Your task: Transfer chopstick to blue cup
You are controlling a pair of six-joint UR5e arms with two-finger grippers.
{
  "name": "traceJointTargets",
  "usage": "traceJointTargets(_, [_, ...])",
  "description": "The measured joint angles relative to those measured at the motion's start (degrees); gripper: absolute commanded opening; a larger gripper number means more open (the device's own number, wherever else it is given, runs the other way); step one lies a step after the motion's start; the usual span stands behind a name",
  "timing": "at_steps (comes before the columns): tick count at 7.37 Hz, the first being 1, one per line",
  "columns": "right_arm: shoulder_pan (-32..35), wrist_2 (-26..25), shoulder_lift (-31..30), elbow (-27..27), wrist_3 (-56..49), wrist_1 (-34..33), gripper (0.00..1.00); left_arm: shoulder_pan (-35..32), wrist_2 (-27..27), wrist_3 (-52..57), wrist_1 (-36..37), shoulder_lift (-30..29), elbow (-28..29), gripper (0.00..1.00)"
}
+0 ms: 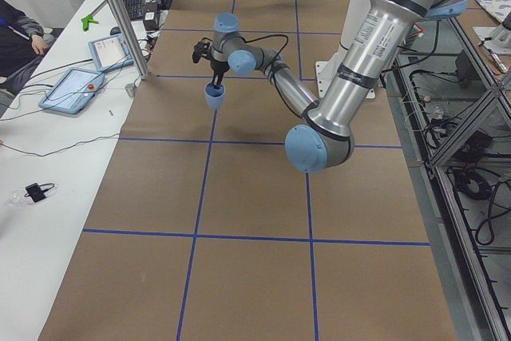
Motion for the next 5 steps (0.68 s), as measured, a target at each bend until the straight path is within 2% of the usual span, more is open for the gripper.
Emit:
traceJointTargets(1, [-0.03,0.04,0.01,-0.08,-0.01,0.01,1.0,4.31,3.14,-5.02,3.64,-5.16,1.24,0.0])
traceJointTargets(3, [-0.04,0.1,0.01,-0.25,-0.02,0.05,1.0,12.43,10.24,-13.3,7.78,-15.89,8.75,0.0])
traceJointTargets(5, [-0.08,0.17,0.01,-0.31,0.04,0.04,1.0,16.8,13.74,-16.22,8.76,-22.13,16.72,0.0])
